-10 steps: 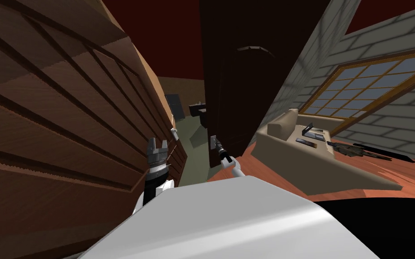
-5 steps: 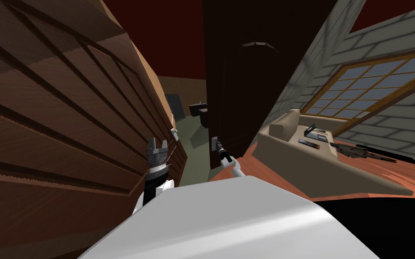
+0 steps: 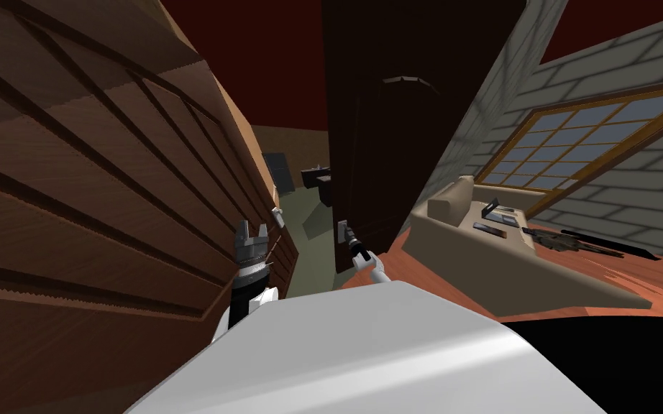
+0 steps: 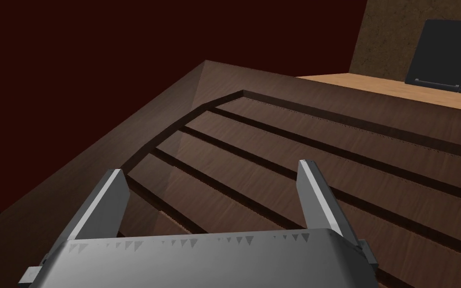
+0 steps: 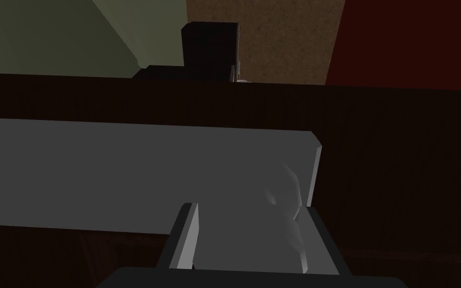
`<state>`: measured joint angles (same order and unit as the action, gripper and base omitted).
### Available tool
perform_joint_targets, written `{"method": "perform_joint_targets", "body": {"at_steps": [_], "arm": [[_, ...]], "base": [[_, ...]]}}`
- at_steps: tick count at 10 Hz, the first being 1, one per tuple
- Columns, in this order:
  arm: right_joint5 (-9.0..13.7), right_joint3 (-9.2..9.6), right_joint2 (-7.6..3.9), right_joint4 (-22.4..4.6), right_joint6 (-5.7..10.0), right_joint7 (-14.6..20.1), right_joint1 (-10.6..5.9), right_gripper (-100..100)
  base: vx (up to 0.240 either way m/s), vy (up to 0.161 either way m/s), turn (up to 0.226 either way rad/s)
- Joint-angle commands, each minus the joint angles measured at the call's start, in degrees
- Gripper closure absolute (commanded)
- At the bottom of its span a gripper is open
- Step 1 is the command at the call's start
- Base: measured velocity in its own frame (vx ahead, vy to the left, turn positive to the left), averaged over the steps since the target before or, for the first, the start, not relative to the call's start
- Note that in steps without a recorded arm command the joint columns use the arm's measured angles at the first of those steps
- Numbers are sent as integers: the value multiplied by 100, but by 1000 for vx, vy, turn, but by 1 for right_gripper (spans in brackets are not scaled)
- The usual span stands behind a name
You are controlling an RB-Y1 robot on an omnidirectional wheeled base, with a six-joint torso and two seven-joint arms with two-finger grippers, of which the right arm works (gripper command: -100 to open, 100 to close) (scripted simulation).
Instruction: Push the door open
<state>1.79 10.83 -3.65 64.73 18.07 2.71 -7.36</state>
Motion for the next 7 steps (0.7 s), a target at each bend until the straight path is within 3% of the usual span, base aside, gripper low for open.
{"method": "perform_joint_targets", "body": {"at_steps": [1,5,6,7], "arm": [[97,-43,-40,-13,48,-112,-79,100],[444,10,-65,-129,92,-483,-171,100],[385,50,-54,-108,60,-399,-156,-100],[385,50,-54,-108,60,-399,-156,-100]], "base": [[173,32,-70],[210,31,-179],[-61,17,-69],[-179,5,20]]}}
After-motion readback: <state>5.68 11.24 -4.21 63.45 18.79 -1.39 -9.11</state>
